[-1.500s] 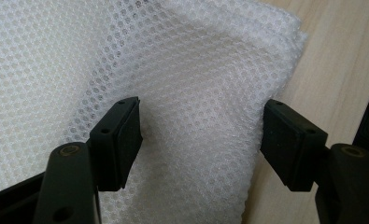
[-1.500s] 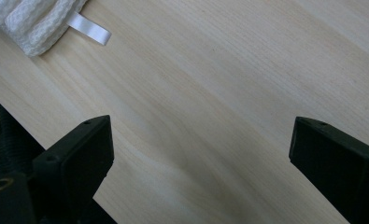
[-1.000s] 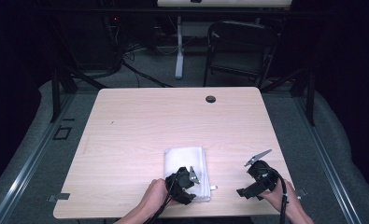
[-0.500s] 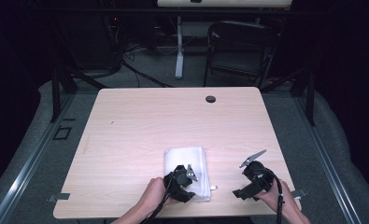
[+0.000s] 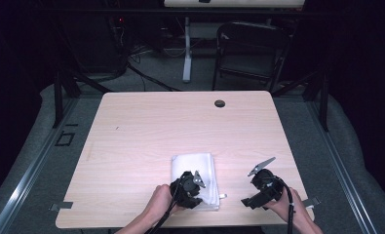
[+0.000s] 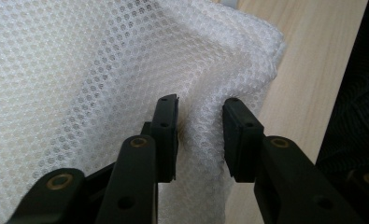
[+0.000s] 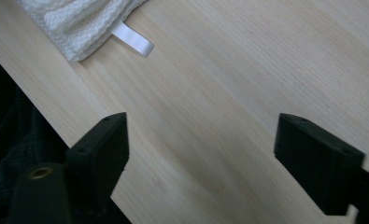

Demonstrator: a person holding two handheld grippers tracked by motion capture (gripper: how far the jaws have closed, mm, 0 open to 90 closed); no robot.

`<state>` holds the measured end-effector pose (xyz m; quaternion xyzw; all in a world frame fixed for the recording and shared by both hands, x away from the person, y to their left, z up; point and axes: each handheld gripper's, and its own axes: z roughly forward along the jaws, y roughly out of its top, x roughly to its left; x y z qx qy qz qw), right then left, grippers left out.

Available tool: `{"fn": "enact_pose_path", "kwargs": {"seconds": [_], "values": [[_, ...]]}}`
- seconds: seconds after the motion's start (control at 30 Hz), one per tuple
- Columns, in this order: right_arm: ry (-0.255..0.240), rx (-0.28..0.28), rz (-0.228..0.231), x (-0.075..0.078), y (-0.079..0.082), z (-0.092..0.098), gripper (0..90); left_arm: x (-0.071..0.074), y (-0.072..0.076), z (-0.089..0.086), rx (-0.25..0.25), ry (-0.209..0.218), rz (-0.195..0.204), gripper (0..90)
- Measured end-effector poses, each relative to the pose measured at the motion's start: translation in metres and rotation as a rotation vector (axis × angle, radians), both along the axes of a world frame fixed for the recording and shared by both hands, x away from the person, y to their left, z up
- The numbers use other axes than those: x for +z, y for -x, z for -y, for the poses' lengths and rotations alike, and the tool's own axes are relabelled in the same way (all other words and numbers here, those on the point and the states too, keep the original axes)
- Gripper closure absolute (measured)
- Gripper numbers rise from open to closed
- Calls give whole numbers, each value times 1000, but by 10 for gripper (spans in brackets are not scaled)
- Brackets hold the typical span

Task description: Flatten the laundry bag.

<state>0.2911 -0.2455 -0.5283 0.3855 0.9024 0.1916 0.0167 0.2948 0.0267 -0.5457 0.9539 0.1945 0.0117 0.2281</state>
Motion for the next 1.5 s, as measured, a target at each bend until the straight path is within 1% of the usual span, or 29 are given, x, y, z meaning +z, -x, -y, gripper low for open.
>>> {"fn": "enact_pose_path", "kwargs": {"seconds": [0.03,0.1,0.13,0.17,0.23,0.27,0.3,0.33,0.37,0.43,0.47,0.5,0.53,0.57,0.63,0.67,0.77,0.9,1.0,1.03,1.07,1.1,1.17,1.2,1.33,1.37,1.43,1.47,1.5], "values": [[-22,4,-2,-1,1,-3,273,0,0,0,-2,2,0,732],[-7,18,2,0,0,-4,296,0,0,-1,1,10,-4,745],[-17,27,17,1,1,-8,358,0,0,-1,1,11,7,781],[-38,22,17,1,2,-10,385,1,1,-1,1,14,9,788],[-14,42,30,3,2,-13,458,2,0,-2,-1,20,15,802],[-14,42,30,3,2,-13,458,2,0,-2,-1,20,15,806],[-46,41,35,3,3,-19,558,2,0,-3,-1,29,15,810],[-46,41,35,3,3,-19,558,2,0,-3,-1,29,15,812],[-45,77,45,5,3,-26,652,3,0,-4,5,44,15,813],[-50,76,56,5,4,-29,684,3,0,-5,4,54,13,813],[-42,106,66,6,5,-37,715,4,0,-5,5,54,15,814],[-39,123,71,7,6,-41,786,4,0,-5,5,59,16,814],[-39,123,71,7,6,-41,786,4,0,-5,5,59,16,815],[-34,144,74,6,7,-49,841,5,0,-6,4,59,20,814],[-38,158,69,4,7,-53,857,5,0,-6,3,59,24,814],[-30,176,70,1,7,-61,887,5,0,-6,1,60,24,815],[-22,192,70,-1,7,-68,900,6,1,-5,-4,59,27,814],[-1,234,40,-9,5,-86,900,6,1,-5,-5,61,34,815],[4,245,48,-11,4,-91,900,7,1,-6,-4,65,36,815],[-6,248,64,-11,2,-95,900,7,1,-6,-8,63,39,815],[-6,248,64,-11,2,-95,900,7,1,-6,-8,63,39,815],[-26,234,63,-12,3,-97,900,7,1,-6,-8,66,37,815],[-12,244,69,-11,-1,-99,900,7,1,-6,-5,68,34,815],[-39,227,64,-16,-2,-100,900,7,1,-7,-8,68,36,815],[-44,217,44,-21,-5,-101,900,8,1,-7,-9,70,39,815],[-73,201,34,-26,-6,-101,900,8,1,-8,-5,87,41,815],[-52,214,32,-25,-8,-100,900,10,0,-9,1,94,48,815],[-76,199,28,-27,-7,-101,900,10,0,-10,2,94,47,815],[-56,208,31,-26,-8,-100,900,10,0,-10,2,94,47,816]]}}
